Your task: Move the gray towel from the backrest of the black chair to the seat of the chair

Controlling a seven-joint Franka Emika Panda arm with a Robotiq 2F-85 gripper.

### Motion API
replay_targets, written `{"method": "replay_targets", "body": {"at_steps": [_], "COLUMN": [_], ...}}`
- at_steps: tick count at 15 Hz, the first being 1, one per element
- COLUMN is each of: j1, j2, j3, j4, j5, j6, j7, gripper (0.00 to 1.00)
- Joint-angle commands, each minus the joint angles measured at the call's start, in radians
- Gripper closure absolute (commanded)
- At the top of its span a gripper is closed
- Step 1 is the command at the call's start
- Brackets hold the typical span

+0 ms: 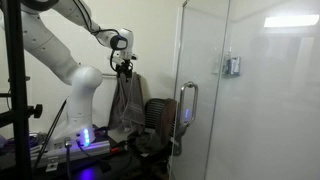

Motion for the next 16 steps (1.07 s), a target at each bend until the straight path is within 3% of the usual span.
{"method": "replay_targets", "body": {"at_steps": [1,5,9,10,12,13,14,16], "j1": [-0.013,0.005,0.019,0.032,0.107,0.113,0.059,0.084], "j2": [0.001,0.185,0.402,0.434,0.419,0.393,0.419,0.411], "j3": [0.011,0.002,0.004,-0.006,-0.057,-0.049,-0.010,-0.013], "j4": [-0.003,0.031,0.138,0.155,0.166,0.155,0.152,0.157], "j5": [0.010,0.070,0.102,0.115,0.214,0.236,0.189,0.218], "j6": [-0.010,0.264,0.448,0.474,0.415,0.385,0.430,0.411], "j7": [-0.008,-0.020,0.019,0.007,-0.087,-0.109,-0.057,-0.077], "gripper": [0.00,0.00,0.00,0.00,0.00,0.00,0.00,0.00]}}
